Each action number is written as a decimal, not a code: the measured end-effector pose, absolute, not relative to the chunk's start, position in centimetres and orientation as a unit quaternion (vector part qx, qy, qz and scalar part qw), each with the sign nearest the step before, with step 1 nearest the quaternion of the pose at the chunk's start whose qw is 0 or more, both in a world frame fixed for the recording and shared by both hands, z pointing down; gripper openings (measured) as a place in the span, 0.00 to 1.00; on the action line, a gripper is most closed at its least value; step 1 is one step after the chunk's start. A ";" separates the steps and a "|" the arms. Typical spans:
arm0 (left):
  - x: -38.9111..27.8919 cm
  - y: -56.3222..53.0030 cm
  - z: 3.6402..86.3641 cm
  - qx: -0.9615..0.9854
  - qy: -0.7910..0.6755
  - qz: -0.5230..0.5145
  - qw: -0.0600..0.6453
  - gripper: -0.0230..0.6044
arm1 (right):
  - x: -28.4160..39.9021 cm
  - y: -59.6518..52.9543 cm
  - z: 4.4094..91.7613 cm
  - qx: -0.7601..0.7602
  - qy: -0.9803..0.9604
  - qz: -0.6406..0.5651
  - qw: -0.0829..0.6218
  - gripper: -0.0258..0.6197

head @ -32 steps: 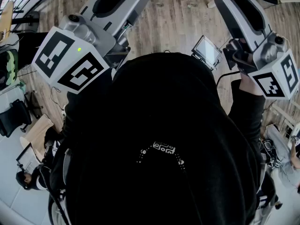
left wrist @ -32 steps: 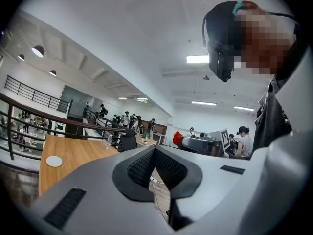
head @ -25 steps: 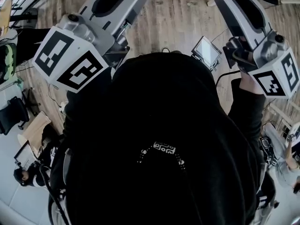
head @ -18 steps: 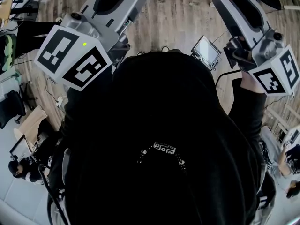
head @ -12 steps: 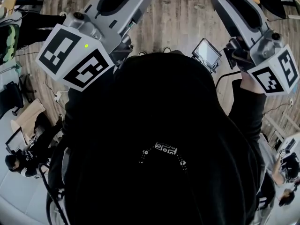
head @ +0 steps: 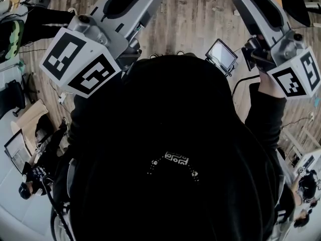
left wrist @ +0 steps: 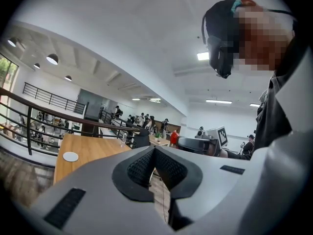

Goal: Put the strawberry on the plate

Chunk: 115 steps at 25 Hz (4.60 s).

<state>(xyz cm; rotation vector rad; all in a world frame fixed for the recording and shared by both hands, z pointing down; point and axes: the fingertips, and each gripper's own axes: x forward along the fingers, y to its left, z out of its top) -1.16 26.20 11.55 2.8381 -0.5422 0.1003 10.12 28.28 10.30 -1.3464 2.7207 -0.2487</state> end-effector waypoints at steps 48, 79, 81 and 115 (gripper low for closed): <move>3.2 10.5 18.3 0.976 -0.131 0.061 0.161 0.03 | 14.5 13.8 16.8 -0.493 0.863 -0.110 -0.010 0.26; -0.6 -1.6 15.3 0.981 -0.075 0.046 0.175 0.03 | 7.4 0.7 12.2 -0.507 0.853 -0.120 -0.022 0.26; -0.8 -1.8 16.1 0.980 -0.071 0.047 0.178 0.03 | 7.4 0.2 13.2 -0.508 0.851 -0.130 -0.016 0.26; -3.3 -8.7 19.4 0.966 -0.162 0.052 0.193 0.03 | 4.5 -10.1 15.7 -0.401 0.905 -0.138 -0.024 0.26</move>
